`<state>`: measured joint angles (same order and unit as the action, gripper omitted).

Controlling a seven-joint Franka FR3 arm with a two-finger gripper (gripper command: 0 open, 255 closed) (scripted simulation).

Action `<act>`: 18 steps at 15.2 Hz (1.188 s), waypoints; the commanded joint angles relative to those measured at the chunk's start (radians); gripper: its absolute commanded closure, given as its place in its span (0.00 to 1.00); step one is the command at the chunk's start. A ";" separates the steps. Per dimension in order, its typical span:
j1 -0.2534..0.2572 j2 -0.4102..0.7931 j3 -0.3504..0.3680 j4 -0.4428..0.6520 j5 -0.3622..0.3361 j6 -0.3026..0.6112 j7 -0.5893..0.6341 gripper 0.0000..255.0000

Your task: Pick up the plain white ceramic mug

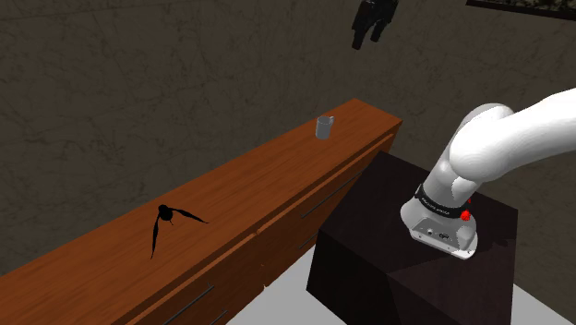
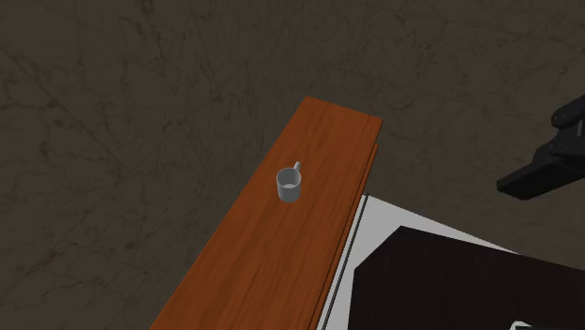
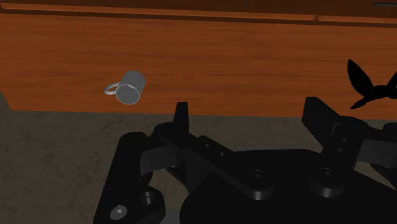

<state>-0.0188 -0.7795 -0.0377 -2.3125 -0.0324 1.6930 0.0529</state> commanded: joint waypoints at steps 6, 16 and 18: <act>-0.009 0.110 -0.058 -0.045 -0.029 0.121 -0.069 0.00; -0.021 0.409 -0.169 -0.045 -0.054 0.353 -0.210 0.00; -0.023 0.479 -0.189 -0.031 -0.051 0.395 -0.240 0.00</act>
<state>-0.0399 -0.3335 -0.2151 -2.3518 -0.0839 2.0694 -0.1689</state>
